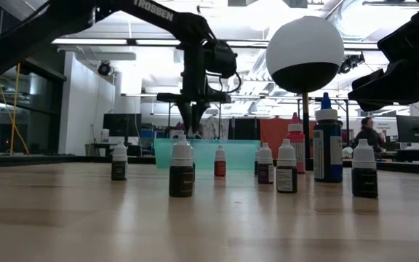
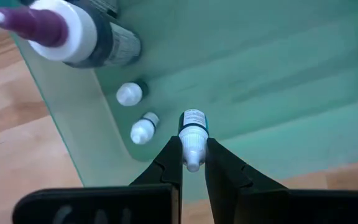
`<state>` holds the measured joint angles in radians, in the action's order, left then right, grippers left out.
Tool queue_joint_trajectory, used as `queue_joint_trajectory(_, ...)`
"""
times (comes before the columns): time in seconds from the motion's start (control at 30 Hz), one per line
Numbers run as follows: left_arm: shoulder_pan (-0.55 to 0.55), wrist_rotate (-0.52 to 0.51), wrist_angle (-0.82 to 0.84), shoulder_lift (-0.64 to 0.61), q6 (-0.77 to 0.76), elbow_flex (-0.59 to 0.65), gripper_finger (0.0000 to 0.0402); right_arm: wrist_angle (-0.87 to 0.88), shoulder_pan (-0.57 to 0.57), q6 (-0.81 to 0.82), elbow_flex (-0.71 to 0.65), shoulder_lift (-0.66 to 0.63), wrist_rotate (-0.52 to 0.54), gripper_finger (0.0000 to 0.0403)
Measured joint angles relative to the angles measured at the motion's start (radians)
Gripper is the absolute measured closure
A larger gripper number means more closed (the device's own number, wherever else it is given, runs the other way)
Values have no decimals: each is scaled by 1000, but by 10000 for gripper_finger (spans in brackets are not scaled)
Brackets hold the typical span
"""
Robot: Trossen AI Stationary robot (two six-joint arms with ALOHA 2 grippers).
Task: Pick & Place food coloring
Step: Put the small blue food coloring bottle into the bin
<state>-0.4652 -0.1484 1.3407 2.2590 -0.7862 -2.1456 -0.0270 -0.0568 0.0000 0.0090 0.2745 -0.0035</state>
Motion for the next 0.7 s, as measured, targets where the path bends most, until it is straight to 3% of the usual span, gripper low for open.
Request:
queue_joint_trajectory(0.27,-6,-77,-18,20,-110,1,371,0,0,0,0,0,0,402)
queue_joint_trajectory(0.7,-21,-27,-79,19,-110,90,371,0,0,0,0,0,0,402)
